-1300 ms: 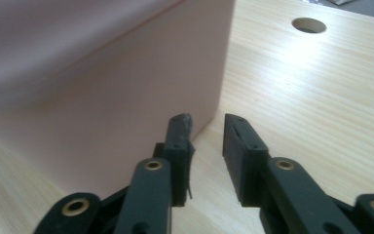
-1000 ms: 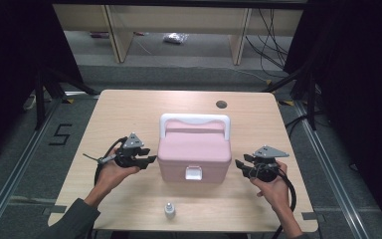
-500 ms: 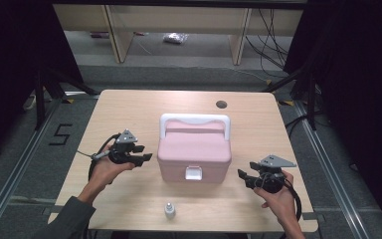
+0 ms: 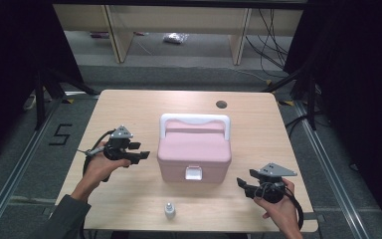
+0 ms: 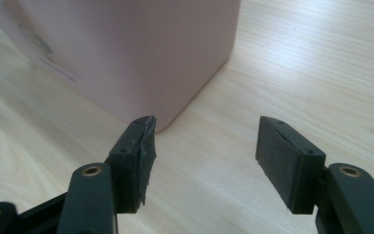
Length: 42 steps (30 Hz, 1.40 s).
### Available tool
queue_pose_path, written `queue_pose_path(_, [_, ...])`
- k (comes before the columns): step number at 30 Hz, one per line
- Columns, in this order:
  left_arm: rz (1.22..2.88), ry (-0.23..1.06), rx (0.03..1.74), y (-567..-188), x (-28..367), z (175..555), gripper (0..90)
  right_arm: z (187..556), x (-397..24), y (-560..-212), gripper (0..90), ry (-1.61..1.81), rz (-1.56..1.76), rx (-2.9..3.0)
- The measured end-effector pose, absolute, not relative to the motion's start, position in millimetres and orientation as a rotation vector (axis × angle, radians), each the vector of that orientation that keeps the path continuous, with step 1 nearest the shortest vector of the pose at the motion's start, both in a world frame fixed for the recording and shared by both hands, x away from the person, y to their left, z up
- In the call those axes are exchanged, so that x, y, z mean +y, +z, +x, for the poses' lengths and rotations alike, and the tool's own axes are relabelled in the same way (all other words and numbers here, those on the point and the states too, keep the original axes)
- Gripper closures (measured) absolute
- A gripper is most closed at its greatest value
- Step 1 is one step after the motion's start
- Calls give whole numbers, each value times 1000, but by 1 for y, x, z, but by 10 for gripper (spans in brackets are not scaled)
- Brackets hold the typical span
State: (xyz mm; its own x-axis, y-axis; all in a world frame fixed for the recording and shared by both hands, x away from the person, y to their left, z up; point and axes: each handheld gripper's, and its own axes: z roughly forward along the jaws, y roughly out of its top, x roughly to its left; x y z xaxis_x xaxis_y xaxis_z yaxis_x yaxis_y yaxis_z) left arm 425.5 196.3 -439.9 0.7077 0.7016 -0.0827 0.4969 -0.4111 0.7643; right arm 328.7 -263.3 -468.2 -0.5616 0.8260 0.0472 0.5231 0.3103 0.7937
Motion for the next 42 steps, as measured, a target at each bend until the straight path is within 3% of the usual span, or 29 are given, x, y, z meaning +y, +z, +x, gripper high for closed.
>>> queue_pose_path(42, [2012, 292, 836, -378, 200, 433, 357, 317, -259, -478, 377, 1118, 1199, 2270])
